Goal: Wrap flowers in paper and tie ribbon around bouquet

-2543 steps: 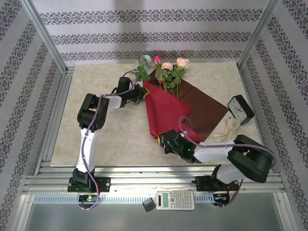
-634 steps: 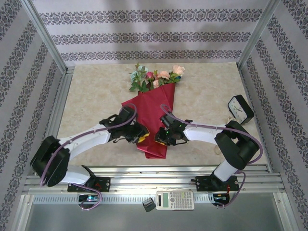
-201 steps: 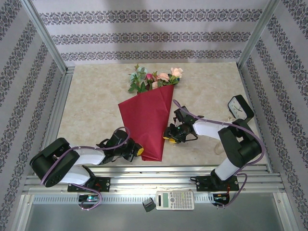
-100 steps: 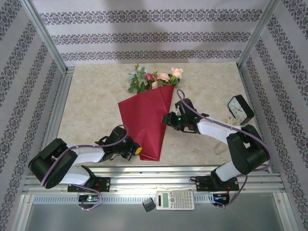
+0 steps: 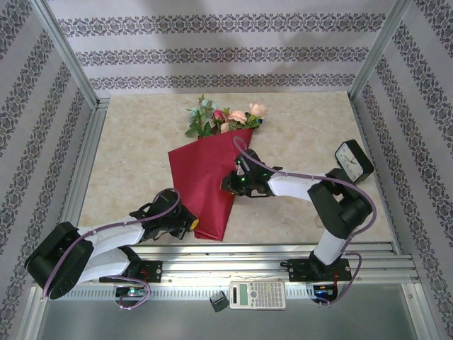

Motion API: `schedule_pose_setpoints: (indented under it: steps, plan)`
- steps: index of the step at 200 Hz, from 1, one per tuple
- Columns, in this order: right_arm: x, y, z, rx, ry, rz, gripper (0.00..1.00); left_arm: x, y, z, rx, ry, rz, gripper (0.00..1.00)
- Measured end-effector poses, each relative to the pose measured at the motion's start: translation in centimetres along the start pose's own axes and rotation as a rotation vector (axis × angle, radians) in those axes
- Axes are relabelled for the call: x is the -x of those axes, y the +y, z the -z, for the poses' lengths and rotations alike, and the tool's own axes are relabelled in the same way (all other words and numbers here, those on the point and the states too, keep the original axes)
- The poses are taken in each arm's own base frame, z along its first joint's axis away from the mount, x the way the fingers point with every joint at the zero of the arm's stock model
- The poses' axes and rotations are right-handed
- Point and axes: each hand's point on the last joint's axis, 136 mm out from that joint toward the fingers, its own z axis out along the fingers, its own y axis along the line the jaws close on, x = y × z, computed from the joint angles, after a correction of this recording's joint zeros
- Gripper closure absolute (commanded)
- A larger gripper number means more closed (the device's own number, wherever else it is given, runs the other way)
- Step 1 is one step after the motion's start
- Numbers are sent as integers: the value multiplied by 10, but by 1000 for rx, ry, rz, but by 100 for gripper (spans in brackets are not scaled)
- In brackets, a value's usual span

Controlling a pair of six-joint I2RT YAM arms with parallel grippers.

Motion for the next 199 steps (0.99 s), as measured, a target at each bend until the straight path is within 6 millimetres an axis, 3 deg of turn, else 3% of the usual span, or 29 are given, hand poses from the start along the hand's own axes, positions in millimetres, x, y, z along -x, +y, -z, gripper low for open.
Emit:
schedule_pose_setpoints:
  steps: [19, 39, 53, 74, 88, 110, 136, 173, 186, 199]
  plan:
    - [-8, -2, -16, -25, 29, -8, 80, 0, -1, 1, 1, 3, 1, 100]
    - [-8, -2, -24, -35, 37, -20, 80, 3, -2, 9, 48, -34, -25, 79]
    - [-4, 0, -27, -37, 36, -21, 80, 8, 0, 25, 94, -88, -37, 71]
    - [0, 3, -32, -41, 37, -22, 80, 5, -22, 54, 68, -129, -80, 63]
    - [1, 4, -33, -45, 40, -24, 80, 2, -37, 60, 42, -127, -103, 60]
    - [1, 3, -34, -52, 43, -27, 80, -1, -41, 38, 70, -76, -106, 62]
    - [8, 0, -35, -69, 47, -39, 80, 4, -23, -4, 206, -16, -81, 64]
    - [39, 1, -39, -69, 31, -37, 79, 6, -96, -18, 134, -4, -205, 69]
    - [43, 2, -39, -72, 29, -30, 79, 11, -108, -18, 122, -21, -237, 70]
    - [45, 3, -39, -77, 33, -25, 78, 18, -105, -16, 138, -38, -249, 70]
